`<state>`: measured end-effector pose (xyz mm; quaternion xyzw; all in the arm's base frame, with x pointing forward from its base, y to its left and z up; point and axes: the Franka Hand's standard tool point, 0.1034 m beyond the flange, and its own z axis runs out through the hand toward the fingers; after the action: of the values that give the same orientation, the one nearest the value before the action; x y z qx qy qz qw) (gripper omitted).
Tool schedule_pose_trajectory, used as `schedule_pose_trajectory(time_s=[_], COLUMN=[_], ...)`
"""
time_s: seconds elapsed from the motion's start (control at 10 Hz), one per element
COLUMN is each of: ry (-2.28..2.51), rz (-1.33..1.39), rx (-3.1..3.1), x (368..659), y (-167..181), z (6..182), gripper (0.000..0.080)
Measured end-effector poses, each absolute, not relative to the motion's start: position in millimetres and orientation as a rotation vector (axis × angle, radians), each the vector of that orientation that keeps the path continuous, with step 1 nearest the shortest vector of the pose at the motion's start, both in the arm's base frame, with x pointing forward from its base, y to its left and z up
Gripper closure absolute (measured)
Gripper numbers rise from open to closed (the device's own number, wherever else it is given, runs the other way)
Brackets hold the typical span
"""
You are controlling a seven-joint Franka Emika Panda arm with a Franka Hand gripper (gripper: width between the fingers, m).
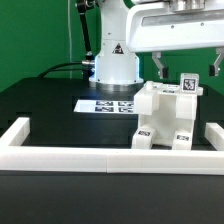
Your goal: Assemble chair
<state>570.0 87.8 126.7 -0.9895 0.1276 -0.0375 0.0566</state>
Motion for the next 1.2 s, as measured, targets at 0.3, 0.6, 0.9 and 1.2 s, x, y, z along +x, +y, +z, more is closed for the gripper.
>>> schedule_pose_trajectory(time_s=[0.3, 0.6, 0.9, 1.2], ry=[0.393, 0.419, 0.409, 0.413], rz=[-0.110, -0.114, -0.097, -0.094], rx=[-3.002, -3.005, -3.012, -3.014], x=[570, 557, 548, 549], y=[86, 93, 94, 91], z=[125.7, 118.7, 114.3, 112.5], gripper=[0.0151, 0.0151, 0.0151, 0.0411])
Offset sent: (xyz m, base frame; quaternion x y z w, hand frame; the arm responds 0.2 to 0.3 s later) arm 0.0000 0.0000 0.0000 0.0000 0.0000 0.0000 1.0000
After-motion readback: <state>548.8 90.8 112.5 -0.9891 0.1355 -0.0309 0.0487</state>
